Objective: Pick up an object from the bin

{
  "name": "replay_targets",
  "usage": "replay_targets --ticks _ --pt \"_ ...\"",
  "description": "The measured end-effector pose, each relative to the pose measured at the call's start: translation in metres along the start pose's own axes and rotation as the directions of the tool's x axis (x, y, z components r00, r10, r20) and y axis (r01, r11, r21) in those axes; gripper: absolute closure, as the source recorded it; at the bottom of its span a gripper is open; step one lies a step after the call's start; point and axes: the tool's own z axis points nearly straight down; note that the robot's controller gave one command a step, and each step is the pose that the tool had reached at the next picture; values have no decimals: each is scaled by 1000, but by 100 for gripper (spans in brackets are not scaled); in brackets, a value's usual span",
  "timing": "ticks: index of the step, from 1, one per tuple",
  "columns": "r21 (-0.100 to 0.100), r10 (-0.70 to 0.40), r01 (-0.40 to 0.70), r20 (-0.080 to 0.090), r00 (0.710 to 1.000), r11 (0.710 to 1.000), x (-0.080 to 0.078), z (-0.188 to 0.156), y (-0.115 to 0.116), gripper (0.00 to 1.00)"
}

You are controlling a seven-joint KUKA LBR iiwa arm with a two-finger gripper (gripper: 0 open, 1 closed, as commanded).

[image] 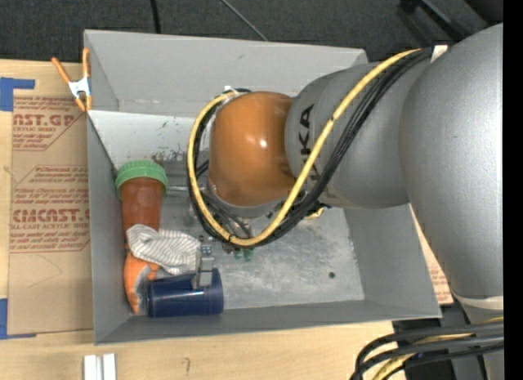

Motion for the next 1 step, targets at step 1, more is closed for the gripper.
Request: replay_targets --ticks 1 --pt "-2 2 -2 7 1000 1000 -2 -5 -1 0"
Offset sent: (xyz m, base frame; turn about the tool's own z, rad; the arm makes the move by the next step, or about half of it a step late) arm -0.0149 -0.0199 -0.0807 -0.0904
